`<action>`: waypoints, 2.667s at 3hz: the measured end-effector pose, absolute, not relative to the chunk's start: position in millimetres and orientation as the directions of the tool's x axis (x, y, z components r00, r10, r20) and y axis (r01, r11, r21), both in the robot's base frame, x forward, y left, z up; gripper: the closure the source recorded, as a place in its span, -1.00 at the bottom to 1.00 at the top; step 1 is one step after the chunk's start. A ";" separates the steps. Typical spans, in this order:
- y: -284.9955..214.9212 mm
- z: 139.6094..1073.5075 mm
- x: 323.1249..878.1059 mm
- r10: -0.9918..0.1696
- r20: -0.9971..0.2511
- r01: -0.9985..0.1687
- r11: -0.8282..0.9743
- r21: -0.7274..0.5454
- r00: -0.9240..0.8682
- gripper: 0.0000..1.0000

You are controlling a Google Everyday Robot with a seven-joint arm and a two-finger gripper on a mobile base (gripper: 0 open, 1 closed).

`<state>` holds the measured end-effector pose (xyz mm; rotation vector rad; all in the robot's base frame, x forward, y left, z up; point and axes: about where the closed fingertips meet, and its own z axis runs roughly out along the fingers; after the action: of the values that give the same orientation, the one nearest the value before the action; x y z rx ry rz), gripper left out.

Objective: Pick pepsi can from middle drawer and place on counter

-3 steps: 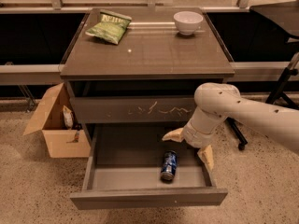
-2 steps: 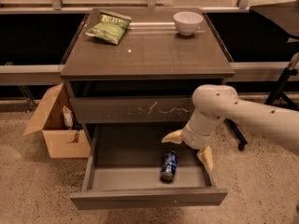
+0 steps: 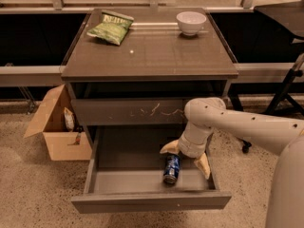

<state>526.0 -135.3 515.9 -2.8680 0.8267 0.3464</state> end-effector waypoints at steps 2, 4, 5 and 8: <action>-127.7 456.1 543.0 -0.462 -0.233 -0.492 -0.866 -0.087 0.855 -1.00; -126.1 414.8 554.2 -0.458 -0.224 -0.480 -0.876 -0.051 0.860 -0.97; -128.5 396.6 552.8 -0.463 -0.238 -0.483 -0.875 -0.031 0.854 -0.49; -127.8 411.0 554.0 -0.443 -0.236 -0.475 -0.874 -0.102 0.865 0.99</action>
Offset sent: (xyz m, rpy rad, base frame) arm 0.0277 0.0136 -0.0799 0.0026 -0.0533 0.0716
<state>554.0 -127.8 411.0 -2.8818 0.7136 0.3088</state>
